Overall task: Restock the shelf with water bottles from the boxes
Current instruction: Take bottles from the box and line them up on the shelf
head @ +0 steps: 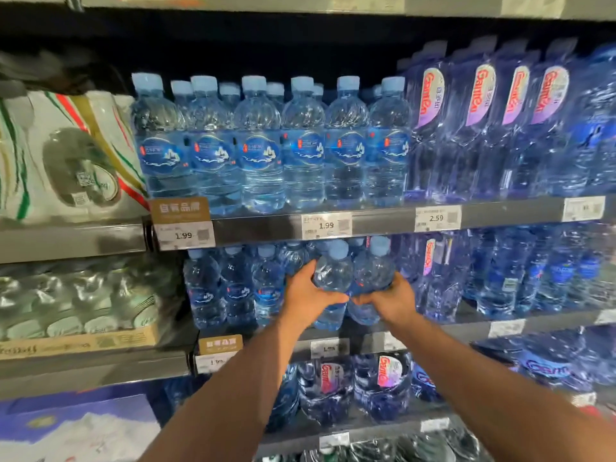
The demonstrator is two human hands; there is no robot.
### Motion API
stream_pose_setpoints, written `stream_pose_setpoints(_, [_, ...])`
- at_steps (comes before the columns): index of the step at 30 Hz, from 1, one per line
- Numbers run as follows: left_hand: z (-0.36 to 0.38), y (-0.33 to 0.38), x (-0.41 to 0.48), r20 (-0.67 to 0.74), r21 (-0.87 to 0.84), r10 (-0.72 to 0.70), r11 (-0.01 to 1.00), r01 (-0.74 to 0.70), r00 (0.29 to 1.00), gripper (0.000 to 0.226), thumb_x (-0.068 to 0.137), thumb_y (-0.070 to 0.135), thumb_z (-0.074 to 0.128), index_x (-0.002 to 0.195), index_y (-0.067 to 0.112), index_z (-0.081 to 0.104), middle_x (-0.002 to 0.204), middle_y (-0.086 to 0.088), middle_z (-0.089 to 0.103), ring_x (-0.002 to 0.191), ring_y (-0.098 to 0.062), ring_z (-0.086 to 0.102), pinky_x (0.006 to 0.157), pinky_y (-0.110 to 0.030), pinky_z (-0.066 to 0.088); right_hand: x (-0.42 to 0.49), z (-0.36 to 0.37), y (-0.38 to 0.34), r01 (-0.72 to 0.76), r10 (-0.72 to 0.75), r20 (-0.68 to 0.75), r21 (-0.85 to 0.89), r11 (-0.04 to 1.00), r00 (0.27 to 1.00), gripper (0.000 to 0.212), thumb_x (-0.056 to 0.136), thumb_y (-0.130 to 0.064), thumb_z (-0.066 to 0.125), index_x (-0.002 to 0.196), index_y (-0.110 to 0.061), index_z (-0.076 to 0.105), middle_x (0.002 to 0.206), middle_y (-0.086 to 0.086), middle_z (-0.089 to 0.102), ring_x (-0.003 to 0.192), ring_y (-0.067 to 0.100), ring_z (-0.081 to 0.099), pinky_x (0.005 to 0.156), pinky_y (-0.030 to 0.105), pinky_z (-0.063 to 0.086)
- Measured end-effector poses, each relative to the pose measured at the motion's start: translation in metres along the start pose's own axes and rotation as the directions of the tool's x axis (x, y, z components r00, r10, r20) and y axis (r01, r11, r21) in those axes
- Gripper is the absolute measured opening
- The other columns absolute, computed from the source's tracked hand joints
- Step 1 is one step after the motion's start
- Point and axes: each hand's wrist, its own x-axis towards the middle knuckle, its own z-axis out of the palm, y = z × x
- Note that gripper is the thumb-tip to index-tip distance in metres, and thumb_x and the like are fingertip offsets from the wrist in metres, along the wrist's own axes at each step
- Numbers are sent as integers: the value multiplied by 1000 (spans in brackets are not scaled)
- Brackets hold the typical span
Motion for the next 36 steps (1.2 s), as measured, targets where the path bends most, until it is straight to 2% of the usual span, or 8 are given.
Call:
stream_pose_setpoints(2, [3, -10, 5, -5, -41, -29, 999, 29, 1000, 66, 61, 4, 87, 119, 15, 58, 100, 6, 65, 88, -8, 59, 61, -1, 41, 1, 2, 6, -14, 14, 1, -32, 999, 1000, 52, 58, 2, 85, 104, -7, 61, 97, 6, 67, 89, 24, 61, 72, 31, 51])
stream_pose_setpoints(8, [16, -23, 22, -36, -102, -87, 991, 83, 996, 71, 57, 11, 90, 121, 12, 60, 107, 1, 69, 101, -17, 64, 85, -26, 49, 16, 14, 8, -27, 25, -36, -52, 998, 999, 49, 60, -1, 85, 99, -13, 58, 94, 4, 67, 87, 23, 63, 80, 36, 53])
stream_pose_setpoints(11, [27, -28, 29, -83, -98, -89, 992, 81, 992, 102, 42, 37, 91, 133, 12, 53, 127, -4, 60, 115, -21, 58, 100, -39, 47, 20, 14, 9, -22, 20, -58, -45, 999, 998, 47, 61, -1, 86, 95, -13, 56, 90, 4, 64, 82, 22, 60, 74, 32, 49])
stream_pose_setpoints(16, [43, -36, 25, -172, -93, -97, 992, 82, 980, 85, 58, 19, 90, 134, 17, 53, 122, 8, 51, 115, -13, 51, 101, -30, 43, 19, 11, 11, 7, -10, -68, -36, 999, 998, 40, 64, -1, 84, 87, -15, 55, 87, 2, 62, 79, 19, 58, 69, 27, 43])
stream_pose_setpoints(22, [49, -43, 24, -243, -56, -150, 988, 141, 958, 69, 59, 28, 88, 117, 24, 50, 105, 5, 65, 100, -21, 63, 85, -36, 52, 11, 19, 21, -59, 42, -121, -142, 988, 992, 57, 65, -16, 87, 102, -12, 43, 91, 2, 57, 79, 21, 55, 68, 30, 43])
stream_pose_setpoints(30, [47, -44, 20, -233, -38, -126, 992, 121, 964, 73, 71, 36, 82, 132, 19, 45, 131, -3, 51, 121, -21, 49, 91, -28, 39, 14, 20, 30, -70, 69, -33, -39, 997, 997, 59, 66, -12, 84, 111, -11, 46, 100, 2, 60, 83, 18, 61, 72, 32, 50])
stream_pose_setpoints(33, [43, -35, 11, -273, -161, -181, 977, 141, 945, 49, 90, 42, 59, 132, 20, 47, 131, -1, 47, 122, -21, 48, 92, -30, 37, 3, 26, 32, -108, 136, -228, 132, 985, 964, 32, 79, -15, 70, 104, -11, 50, 93, 4, 58, 78, 19, 55, 75, 33, 44])
stream_pose_setpoints(36, [33, -25, 7, -396, -387, -280, 914, 117, 874, 37, 101, 35, 38, 122, 11, 56, 115, -1, 50, 111, -21, 49, 90, -28, 33, -15, 39, 24, 102, -26, -343, 204, 974, 939, 5, 88, -8, 56, 89, -9, 51, 79, 5, 55, 72, 17, 51, 72, 30, 47])
